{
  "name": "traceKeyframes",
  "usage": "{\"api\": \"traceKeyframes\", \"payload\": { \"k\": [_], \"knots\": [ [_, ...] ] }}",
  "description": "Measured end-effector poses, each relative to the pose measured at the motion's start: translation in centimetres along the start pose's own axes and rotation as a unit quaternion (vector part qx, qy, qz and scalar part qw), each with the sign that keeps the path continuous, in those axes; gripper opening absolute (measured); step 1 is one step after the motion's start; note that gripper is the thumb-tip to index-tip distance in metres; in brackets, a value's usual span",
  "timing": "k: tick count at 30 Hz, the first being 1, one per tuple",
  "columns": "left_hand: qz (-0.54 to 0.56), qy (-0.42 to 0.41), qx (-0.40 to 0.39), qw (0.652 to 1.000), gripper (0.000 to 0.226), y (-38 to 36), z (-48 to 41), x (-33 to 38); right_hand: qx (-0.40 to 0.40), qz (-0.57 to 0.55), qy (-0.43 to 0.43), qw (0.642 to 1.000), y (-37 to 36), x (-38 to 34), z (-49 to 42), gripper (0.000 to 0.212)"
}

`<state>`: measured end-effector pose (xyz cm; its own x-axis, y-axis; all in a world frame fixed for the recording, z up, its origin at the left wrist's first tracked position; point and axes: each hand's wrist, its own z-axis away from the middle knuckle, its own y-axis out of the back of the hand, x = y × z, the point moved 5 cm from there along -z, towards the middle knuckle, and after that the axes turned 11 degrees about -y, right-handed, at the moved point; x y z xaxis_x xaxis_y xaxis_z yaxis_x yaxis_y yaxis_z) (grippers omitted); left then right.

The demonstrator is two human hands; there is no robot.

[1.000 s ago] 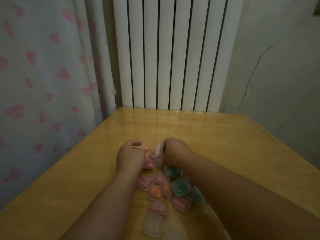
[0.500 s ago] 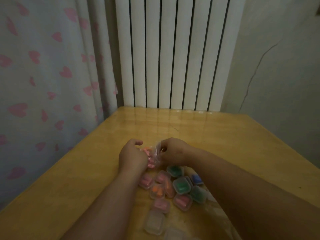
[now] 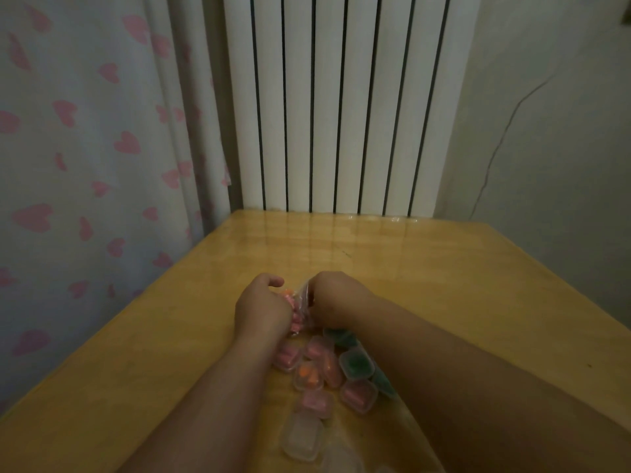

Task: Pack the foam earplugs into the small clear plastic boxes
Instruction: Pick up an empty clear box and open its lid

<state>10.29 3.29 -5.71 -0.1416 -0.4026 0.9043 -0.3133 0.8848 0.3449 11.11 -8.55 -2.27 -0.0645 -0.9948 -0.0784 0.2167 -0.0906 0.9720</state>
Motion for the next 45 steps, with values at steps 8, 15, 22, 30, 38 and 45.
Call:
{"api": "traceKeyframes", "payload": {
  "k": [8,15,22,30,38,45],
  "knots": [
    [-0.021,-0.008,-0.005,1.0,0.026,0.0,-0.1,0.0,-0.002,-0.074,0.003,0.997,-0.3,0.2,0.4,0.025],
    [-0.033,-0.015,-0.008,0.999,0.029,-0.1,-0.3,-0.3,-0.047,-0.039,-0.005,0.998,0.0,-0.1,1.1,0.028],
    [0.004,0.003,0.0,1.0,0.029,0.0,-0.2,-0.1,0.003,-0.169,-0.012,0.986,0.1,1.1,0.6,0.024],
    [0.007,0.007,0.041,0.999,0.027,1.2,0.0,0.2,0.108,-0.282,-0.044,0.952,1.4,4.2,1.5,0.022],
    [-0.185,-0.096,0.08,0.975,0.032,2.6,1.3,3.4,0.168,-0.311,-0.067,0.933,0.5,8.0,5.5,0.025],
    [0.1,-0.279,-0.188,0.936,0.015,-1.1,5.1,7.4,0.215,-0.341,-0.014,0.915,0.5,10.4,9.8,0.017]
  ]
}}
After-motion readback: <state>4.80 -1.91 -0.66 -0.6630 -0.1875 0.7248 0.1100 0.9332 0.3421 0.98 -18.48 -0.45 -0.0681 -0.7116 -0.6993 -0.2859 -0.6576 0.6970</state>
